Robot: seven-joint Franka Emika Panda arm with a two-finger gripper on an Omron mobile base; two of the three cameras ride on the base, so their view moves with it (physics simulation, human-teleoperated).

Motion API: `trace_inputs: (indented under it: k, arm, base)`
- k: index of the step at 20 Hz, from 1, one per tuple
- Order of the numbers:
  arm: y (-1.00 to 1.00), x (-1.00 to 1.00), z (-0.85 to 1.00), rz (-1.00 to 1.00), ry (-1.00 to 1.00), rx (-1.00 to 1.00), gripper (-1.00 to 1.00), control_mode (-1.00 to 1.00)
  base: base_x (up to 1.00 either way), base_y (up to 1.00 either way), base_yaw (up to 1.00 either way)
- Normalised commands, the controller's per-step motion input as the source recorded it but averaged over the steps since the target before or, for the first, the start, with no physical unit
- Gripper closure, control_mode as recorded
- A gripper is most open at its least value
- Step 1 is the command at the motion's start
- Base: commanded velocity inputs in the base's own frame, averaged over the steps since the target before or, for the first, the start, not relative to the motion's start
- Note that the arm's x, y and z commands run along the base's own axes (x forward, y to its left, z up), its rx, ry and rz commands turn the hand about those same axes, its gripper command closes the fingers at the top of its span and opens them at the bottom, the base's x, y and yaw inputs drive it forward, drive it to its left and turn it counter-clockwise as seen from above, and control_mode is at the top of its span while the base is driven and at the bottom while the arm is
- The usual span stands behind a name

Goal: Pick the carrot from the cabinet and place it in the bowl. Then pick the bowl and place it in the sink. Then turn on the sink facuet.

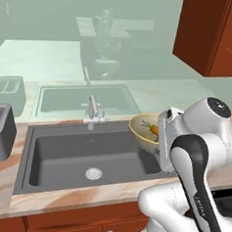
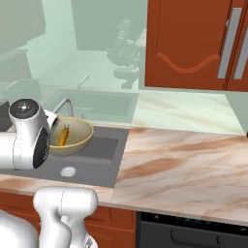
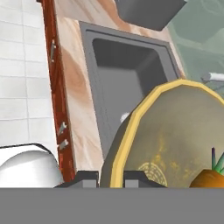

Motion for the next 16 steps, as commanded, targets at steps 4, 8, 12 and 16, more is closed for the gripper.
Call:
trace_inputs:
  k: [4, 8, 12, 16]
  arm:
    - [0.00, 0.71, -0.74, 0.33, 0.02, -0.05, 1.00, -1.00]
    - [0.00, 0.50, -0.73, 0.37, 0.00, -0.09, 1.00, -1.00]
    - [0.13, 0.46, -0.70, 0.36, 0.00, -0.10, 1.00, -1.00]
    - [0.33, 0.55, -0.67, 0.32, 0.00, -0.15, 1.00, -1.00]
  base:
    - [0.00, 0.00, 0.00]
    - [0.00, 0.00, 0.00]
    - [0.00, 0.00, 0.00]
    - [0.00, 0.00, 0.00]
